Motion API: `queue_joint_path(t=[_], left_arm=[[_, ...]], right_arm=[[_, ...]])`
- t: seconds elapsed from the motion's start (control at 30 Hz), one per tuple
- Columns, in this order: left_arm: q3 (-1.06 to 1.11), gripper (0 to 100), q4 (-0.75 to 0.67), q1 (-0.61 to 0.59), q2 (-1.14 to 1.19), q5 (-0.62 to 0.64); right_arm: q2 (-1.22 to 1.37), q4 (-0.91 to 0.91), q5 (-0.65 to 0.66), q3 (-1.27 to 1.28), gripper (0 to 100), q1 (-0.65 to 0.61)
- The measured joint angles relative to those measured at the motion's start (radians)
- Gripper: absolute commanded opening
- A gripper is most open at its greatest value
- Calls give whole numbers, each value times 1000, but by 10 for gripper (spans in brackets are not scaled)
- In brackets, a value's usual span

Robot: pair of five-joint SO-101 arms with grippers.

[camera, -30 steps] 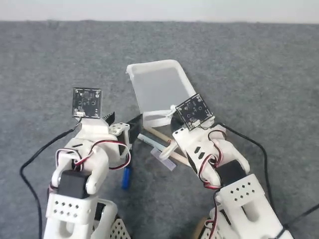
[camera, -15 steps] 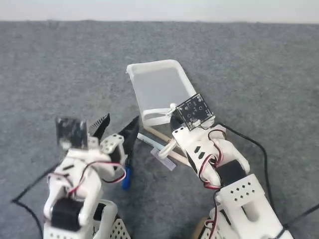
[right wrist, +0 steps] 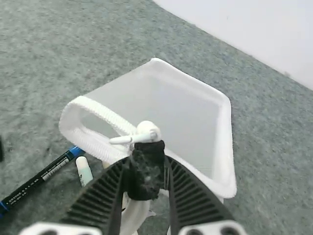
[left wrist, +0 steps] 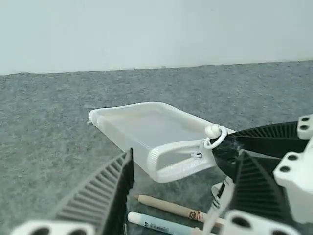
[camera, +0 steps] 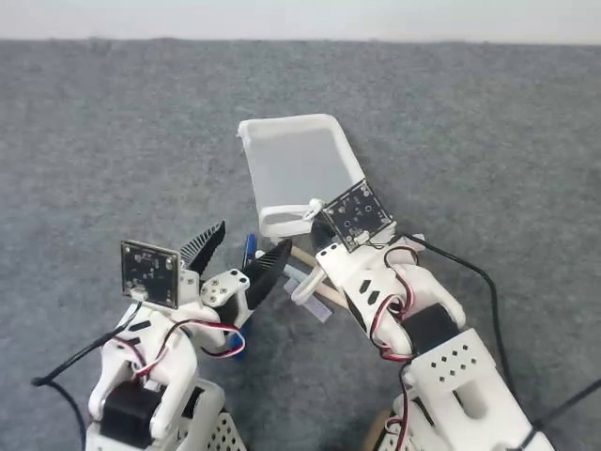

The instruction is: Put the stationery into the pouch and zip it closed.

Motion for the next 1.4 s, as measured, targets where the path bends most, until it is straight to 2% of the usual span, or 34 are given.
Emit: queue_joint_path(t=[0.23,0.43,0.6,0.83,1.4], left_arm=[[0,310,0,3,0,0],[0,310,0,3,0,0],[0,310,0,3,0,0],[0,310,0,3,0,0],[0,310,0,3,0,-18]], right_arm=[[-23,20,0,0,6,0],[-193,87,2,25,6,-5],[-316,84,74,124,6,-48],[-446,84,84,167,6,-78],[-491,84,87,183,6,-78]])
